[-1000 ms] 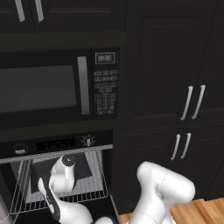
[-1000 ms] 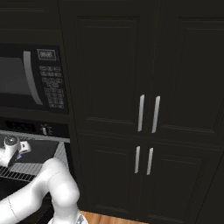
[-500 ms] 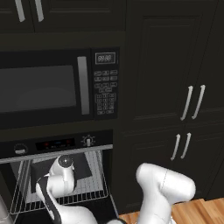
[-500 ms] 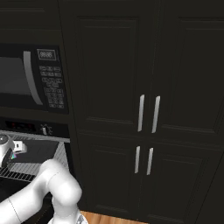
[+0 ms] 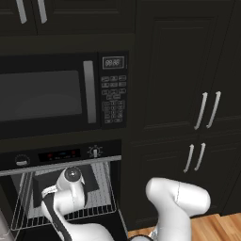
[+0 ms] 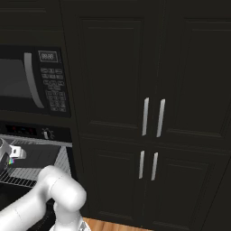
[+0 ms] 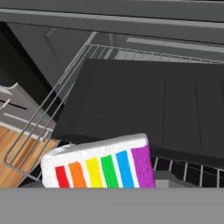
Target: Take the baked cake out of the oven and place it on the plate for cooling. Then close the oven door.
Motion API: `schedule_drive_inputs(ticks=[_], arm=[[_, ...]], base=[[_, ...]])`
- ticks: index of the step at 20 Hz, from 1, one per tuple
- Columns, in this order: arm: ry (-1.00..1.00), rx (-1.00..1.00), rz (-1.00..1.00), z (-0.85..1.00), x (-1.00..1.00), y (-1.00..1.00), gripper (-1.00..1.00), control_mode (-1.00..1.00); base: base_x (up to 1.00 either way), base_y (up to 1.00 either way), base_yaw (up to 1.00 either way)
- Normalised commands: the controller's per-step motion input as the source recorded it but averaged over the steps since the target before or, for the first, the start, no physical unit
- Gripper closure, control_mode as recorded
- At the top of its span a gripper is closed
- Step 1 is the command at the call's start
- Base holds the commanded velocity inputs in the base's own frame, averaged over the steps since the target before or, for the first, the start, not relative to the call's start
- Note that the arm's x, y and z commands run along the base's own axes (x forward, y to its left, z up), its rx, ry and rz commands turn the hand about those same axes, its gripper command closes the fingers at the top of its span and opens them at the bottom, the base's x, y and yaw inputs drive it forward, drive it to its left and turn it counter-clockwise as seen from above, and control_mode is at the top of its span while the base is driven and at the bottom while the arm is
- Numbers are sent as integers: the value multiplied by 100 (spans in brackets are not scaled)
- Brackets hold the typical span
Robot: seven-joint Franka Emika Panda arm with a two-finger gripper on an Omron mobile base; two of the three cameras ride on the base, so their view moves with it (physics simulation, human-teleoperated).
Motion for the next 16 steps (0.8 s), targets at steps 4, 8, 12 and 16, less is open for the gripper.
schedule_drive_inputs(ticks=[4, 8, 12, 16], arm=[[3, 8, -11, 32, -20, -31, 100, -100], [2, 8, -2, 37, -20, -37, 100, -100], [7, 8, 0, 44, -22, -34, 100, -100], [2, 2, -2, 40, -23, -30, 100, -100]], base=[[0, 0, 0], [0, 0, 0], [0, 0, 0], [0, 0, 0]])
